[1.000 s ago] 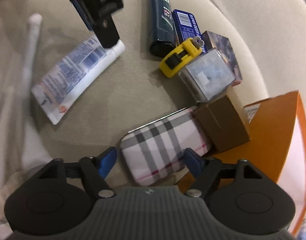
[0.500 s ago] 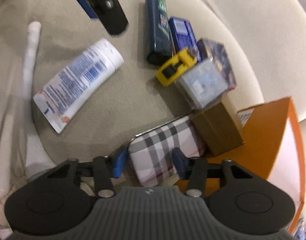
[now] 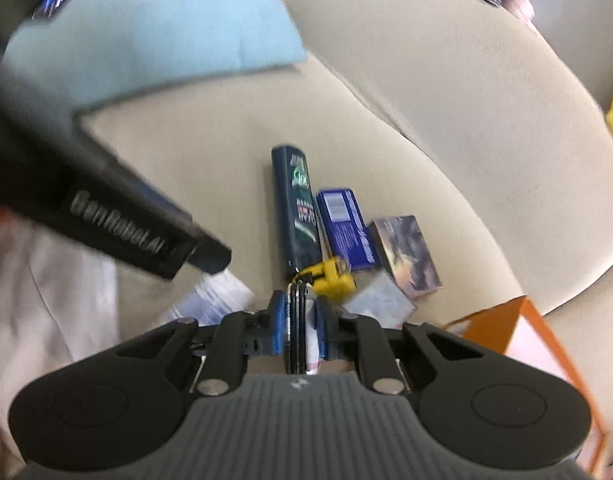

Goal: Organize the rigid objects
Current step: 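Grasp the plaid pouch upright with the right gripper and lift it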

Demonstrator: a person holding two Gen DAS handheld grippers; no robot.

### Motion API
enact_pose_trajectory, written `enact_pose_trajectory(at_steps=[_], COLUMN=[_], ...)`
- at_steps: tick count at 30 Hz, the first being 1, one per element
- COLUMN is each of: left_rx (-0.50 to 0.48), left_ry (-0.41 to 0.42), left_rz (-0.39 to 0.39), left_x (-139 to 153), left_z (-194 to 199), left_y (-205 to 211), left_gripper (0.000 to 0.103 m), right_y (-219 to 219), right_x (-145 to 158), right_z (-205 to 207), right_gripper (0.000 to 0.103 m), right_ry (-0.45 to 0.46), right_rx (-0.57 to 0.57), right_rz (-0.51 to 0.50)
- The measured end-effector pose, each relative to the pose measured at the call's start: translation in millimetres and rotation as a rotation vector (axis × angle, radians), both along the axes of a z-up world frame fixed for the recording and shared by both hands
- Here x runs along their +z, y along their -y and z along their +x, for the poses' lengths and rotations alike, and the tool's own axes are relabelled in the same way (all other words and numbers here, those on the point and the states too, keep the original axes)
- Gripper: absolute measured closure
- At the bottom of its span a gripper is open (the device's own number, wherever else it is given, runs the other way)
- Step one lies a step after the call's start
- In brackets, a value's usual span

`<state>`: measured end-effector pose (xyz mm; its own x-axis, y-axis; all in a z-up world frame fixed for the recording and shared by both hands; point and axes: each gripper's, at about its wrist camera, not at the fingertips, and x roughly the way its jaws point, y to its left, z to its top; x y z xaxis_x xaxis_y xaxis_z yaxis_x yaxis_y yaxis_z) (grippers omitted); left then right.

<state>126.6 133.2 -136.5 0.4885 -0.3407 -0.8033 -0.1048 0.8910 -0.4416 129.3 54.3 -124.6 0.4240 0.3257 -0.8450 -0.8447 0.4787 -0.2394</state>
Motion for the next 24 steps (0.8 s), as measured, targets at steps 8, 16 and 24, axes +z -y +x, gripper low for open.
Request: enact_pose_trajectory(at_steps=[8, 16, 24], left_rx=[-0.026, -0.093, -0.124], left_ry=[-0.019, -0.042, -0.078], left_rz=[0.003, -0.008, 0.003], left_x=[-8, -18, -28], left_z=[9, 14, 17], left_y=[7, 24, 34], left_gripper=[0.064, 0.064, 0.064], right_y=[8, 32, 47], right_x=[-8, -38, -55], right_z=[6, 12, 17], right_gripper=[0.083, 0.076, 0.076], right_ry=[-0.002, -0.093, -0.174], right_rx=[-0.090, -0.143, -0.170], right_rz=[0.031, 0.006, 0.003])
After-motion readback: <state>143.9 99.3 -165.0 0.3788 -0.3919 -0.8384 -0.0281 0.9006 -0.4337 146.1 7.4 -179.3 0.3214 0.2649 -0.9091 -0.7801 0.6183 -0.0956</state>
